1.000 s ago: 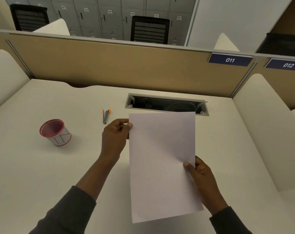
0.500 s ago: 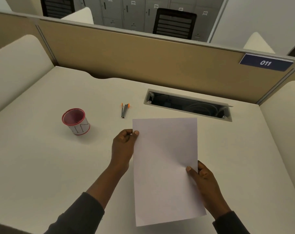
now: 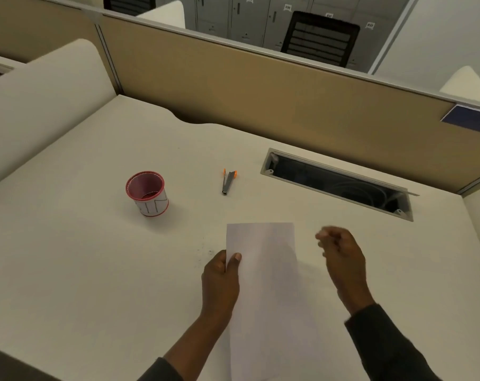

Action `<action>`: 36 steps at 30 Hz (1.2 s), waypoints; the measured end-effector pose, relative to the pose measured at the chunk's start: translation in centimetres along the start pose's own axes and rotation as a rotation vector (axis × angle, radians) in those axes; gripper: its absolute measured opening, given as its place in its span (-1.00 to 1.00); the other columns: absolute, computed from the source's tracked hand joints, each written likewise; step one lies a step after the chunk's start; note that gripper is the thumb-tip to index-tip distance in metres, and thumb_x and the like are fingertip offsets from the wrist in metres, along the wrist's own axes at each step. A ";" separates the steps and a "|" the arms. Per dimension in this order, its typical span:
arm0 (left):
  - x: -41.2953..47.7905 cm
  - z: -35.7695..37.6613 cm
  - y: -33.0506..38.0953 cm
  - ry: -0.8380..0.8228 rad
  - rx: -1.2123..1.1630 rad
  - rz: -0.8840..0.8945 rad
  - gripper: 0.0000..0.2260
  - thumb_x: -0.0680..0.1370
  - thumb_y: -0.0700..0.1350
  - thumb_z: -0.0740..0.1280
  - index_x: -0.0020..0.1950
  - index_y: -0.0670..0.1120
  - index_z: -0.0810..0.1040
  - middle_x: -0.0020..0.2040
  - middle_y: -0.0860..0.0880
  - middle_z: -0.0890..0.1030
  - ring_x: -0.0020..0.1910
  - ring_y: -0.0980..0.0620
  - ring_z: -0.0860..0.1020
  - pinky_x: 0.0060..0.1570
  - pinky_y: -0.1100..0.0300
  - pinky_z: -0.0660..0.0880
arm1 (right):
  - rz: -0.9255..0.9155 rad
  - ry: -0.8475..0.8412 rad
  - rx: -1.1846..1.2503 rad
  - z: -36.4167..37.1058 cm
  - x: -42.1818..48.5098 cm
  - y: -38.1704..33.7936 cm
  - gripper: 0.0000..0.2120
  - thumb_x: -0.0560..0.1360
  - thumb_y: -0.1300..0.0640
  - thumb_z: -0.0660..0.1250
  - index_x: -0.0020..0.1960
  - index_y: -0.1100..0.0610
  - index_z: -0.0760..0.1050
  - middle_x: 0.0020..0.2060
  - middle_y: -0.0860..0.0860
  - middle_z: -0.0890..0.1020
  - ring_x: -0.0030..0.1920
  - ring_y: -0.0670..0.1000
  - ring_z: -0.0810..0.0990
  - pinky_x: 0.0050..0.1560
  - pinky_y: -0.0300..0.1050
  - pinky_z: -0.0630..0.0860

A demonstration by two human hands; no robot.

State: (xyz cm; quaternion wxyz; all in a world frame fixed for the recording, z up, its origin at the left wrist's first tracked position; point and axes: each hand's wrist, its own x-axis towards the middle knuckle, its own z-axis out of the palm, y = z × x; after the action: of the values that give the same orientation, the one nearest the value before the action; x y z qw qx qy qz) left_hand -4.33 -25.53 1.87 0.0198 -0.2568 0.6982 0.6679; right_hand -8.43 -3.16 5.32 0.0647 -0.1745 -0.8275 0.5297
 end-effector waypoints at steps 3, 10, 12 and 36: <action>0.4 -0.1 -0.5 0.024 0.009 0.003 -0.79 0.68 -0.06 0.33 -0.09 -0.09 0.66 -0.20 -0.09 0.71 -0.15 -0.18 0.69 -0.04 -0.18 0.65 | -0.130 -0.090 -0.102 5.0 3.7 -3.3 -0.88 0.57 0.00 0.31 0.01 0.03 0.56 -0.10 -0.08 0.67 -0.06 -0.05 0.64 0.03 -0.08 0.61; 1.1 -0.5 -1.4 0.070 0.053 -0.026 -0.81 0.68 -0.04 0.31 -0.07 -0.06 0.63 -0.12 0.00 0.71 -0.13 -0.01 0.68 0.02 0.05 0.67 | -0.097 -0.250 -0.465 17.9 10.9 -6.5 -0.72 0.52 -0.13 0.35 0.02 0.09 0.53 -0.02 0.02 0.64 0.04 0.07 0.59 -0.05 -0.15 0.43; 1.1 -0.7 -1.6 0.080 0.067 -0.042 -0.85 0.68 -0.03 0.30 -0.04 0.00 0.61 -0.06 0.03 0.71 -0.07 0.01 0.68 0.10 0.04 0.65 | -0.055 -0.280 -0.552 20.2 12.1 -6.5 -0.57 0.51 -0.17 0.34 0.17 0.16 0.49 0.13 0.10 0.61 0.14 0.14 0.57 0.06 -0.06 0.48; 0.3 -1.4 -2.9 -0.045 0.134 -0.086 -0.80 0.67 -0.06 0.34 -0.12 -0.03 0.66 -0.22 0.06 0.74 -0.23 0.09 0.69 -0.13 0.07 0.65 | 0.324 -0.460 0.396 20.5 15.1 -7.2 -0.91 0.55 0.19 0.32 -0.01 0.20 0.47 -0.13 0.14 0.52 -0.22 0.06 0.61 -0.07 -0.02 0.66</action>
State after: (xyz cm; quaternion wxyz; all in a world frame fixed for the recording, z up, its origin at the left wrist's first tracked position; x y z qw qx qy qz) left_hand -2.99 -26.89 -0.76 0.0815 -0.2696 0.7290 0.6239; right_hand -30.06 -18.02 1.80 -0.1762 -0.1638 -0.6632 0.7087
